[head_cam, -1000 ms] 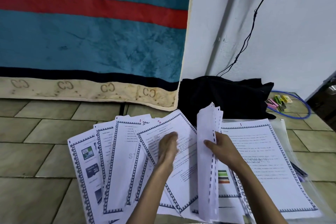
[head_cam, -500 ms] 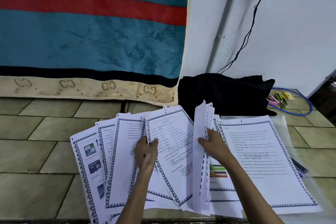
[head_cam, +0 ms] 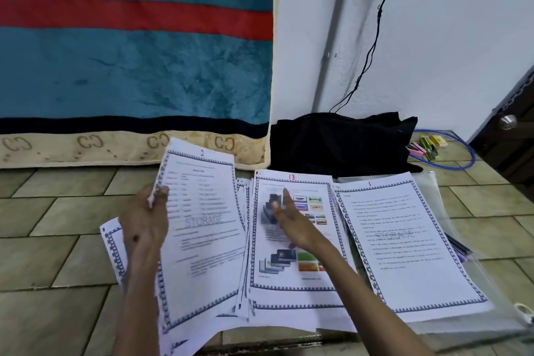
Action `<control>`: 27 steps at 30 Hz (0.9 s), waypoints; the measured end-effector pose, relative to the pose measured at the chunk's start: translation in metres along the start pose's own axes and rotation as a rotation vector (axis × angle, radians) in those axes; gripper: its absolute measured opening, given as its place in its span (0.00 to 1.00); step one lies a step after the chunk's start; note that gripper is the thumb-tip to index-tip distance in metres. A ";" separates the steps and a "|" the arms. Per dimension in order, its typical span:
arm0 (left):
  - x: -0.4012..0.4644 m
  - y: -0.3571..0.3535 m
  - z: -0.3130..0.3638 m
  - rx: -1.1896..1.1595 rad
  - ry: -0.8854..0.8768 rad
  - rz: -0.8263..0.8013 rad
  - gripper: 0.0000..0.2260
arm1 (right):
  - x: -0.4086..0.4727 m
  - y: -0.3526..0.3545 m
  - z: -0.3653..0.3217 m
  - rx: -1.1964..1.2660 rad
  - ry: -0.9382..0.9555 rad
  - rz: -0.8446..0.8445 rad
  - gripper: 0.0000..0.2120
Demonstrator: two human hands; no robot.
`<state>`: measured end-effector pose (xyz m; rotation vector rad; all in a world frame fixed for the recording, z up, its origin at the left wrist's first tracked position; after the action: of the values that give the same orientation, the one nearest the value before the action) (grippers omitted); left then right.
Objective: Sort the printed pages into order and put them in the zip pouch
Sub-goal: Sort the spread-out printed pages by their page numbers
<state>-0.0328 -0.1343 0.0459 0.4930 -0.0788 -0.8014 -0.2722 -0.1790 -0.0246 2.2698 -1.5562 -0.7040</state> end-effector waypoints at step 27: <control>-0.026 -0.158 -0.023 -0.200 0.404 -0.837 0.25 | -0.054 0.129 0.076 -0.204 -0.109 0.659 0.23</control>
<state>-0.1512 -0.2003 -0.0428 0.4872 0.6139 -1.4882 -0.4310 -0.1739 -0.0115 1.4543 -2.0148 -0.7499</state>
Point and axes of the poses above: each hand's wrist, its own x-axis towards the middle knuckle, its own y-axis out of the back of the hand, z = x × y, the point moved 2 cm from there along x, towards the middle knuckle, and after that the axes turned 9 degrees about y, right-handed, at the moved point
